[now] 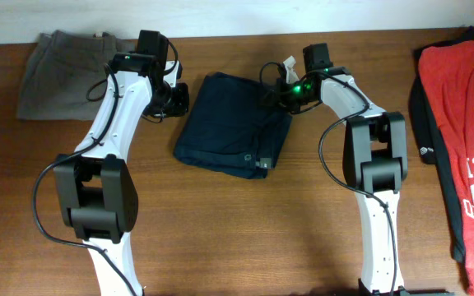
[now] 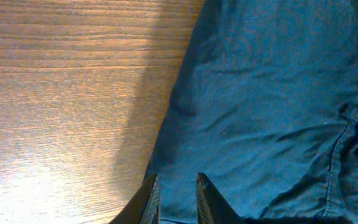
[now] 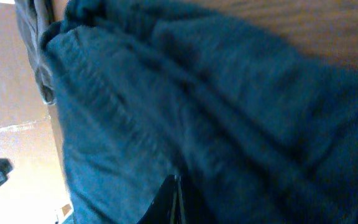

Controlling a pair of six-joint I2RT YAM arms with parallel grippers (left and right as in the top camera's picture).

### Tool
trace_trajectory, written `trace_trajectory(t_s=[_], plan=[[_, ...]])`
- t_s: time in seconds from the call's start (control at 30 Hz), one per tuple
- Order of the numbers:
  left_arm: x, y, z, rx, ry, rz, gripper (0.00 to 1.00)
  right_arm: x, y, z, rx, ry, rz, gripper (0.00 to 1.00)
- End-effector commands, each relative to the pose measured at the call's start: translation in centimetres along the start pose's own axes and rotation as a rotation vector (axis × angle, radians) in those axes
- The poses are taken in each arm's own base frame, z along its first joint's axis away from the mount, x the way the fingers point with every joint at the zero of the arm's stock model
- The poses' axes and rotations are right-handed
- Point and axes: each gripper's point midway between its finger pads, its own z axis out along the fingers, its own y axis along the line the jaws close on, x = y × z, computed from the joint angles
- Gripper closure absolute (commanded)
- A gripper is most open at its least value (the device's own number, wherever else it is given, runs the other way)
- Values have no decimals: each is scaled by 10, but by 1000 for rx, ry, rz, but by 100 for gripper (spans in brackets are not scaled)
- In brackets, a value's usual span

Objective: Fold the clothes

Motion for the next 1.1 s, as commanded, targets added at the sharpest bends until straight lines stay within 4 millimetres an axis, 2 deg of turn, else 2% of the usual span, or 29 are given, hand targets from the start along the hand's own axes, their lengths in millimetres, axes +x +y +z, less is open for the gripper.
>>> trace_trajectory(t_s=[0.0,0.1,0.2,0.27,0.3,0.37,0.5,0.6,0.73,0.8,0.83,0.9,1.0,1.07], plan=[[-1,2,-9,-7,-17,14,80,-11,65,-50,-19,-80,-124,96],[-1,2,-9,-6,-18,14,80,2,104,-81,-21,-82,-186,96],[-1,3,-9,-9,-18,13,79,32,130,-99,-19,-21,-253,96],[-2,3,-9,-10,-18,13,79,56,138,-96,-22,51,-280,96],[-2,6,-10,-12,-21,8,79,80,144,-86,-42,132,-294,96],[-4,11,-10,-14,-24,-2,75,97,145,-70,-53,190,-296,96],[-4,31,-14,-24,-20,-47,73,132,138,-26,-70,276,-301,97],[-3,46,-16,-21,-15,-83,73,150,127,1,-81,297,-271,96],[-1,62,-19,-23,-6,-121,73,169,101,24,-100,305,-206,96],[0,68,-21,-26,-5,-135,73,178,86,30,-106,305,-167,96],[-1,71,-21,-28,-7,-141,73,186,67,31,-96,308,-129,96],[-1,72,-21,-28,-8,-141,74,194,51,29,-80,317,-73,96],[-2,72,-21,-28,-11,-141,73,197,34,20,-65,321,-3,96],[-2,72,-21,-28,-12,-141,74,194,30,15,-61,312,22,96]])
